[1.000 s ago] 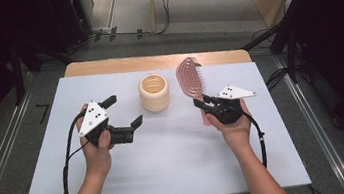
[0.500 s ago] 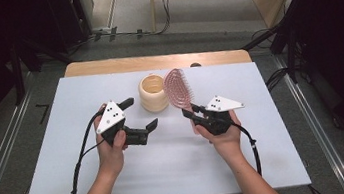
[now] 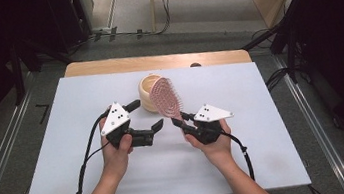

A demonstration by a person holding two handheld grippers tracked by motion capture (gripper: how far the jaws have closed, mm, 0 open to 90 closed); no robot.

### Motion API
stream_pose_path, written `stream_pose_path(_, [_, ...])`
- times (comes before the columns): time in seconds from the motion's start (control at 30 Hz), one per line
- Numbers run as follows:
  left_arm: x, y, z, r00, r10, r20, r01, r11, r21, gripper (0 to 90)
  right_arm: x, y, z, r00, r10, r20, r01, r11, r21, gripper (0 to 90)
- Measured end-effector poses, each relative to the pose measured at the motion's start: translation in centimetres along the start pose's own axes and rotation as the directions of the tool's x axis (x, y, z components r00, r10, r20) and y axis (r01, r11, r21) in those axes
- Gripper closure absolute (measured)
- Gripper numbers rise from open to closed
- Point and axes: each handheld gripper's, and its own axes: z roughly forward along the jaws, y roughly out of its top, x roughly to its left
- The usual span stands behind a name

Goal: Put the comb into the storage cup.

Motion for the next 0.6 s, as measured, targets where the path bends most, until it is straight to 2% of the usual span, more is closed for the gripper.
stream_pose_path(0.07, [-0.2,0.1,0.0,0.9999,-0.011,-0.006,0.011,0.9999,-0.003,8.5,0.4,0.0,0.1,1.0000,-0.007,-0.006,0.007,1.000,0.004,68.1])
stream_pose_path(0.13, [-0.4,0.3,-0.1,0.9994,-0.028,0.021,0.029,0.9994,-0.021,8.7,0.9,0.0,0.3,0.9998,-0.016,-0.011,0.016,1.000,0.004,68.1])
stream_pose_path(0.2, [-0.5,0.4,-0.1,0.9992,-0.032,0.026,0.032,0.9993,-0.021,10.2,1.0,0.0,0.4,0.9998,-0.017,-0.013,0.017,1.000,0.006,68.1])
stream_pose_path(0.23, [-0.7,0.5,-0.1,0.9988,-0.047,0.016,0.048,0.9986,-0.025,13.5,1.3,0.0,0.5,0.9996,-0.024,-0.015,0.024,1.000,0.006,68.1])
stream_pose_path(0.27, [-0.7,0.5,-0.1,0.9988,-0.047,0.016,0.048,0.9986,-0.025,14.1,1.3,0.0,0.5,0.9996,-0.024,-0.015,0.024,1.000,0.006,68.1])
stream_pose_path(0.33, [-0.8,0.7,0.0,0.9968,-0.077,0.019,0.077,0.9968,-0.020,15.3,1.6,0.0,0.6,0.9992,-0.036,-0.020,0.036,0.999,0.005,68.1])
stream_pose_path(0.43, [-0.8,0.7,0.1,0.9956,-0.094,0.003,0.094,0.9955,-0.010,19.2,2.1,0.1,0.7,0.9988,-0.040,-0.027,0.041,0.999,0.006,68.1])
stream_pose_path(0.6, [-0.8,0.7,0.2,0.9938,-0.111,0.000,0.111,0.9938,-0.003,23.9,2.9,0.1,0.9,0.9975,-0.056,-0.043,0.056,0.998,0.003,68.1])
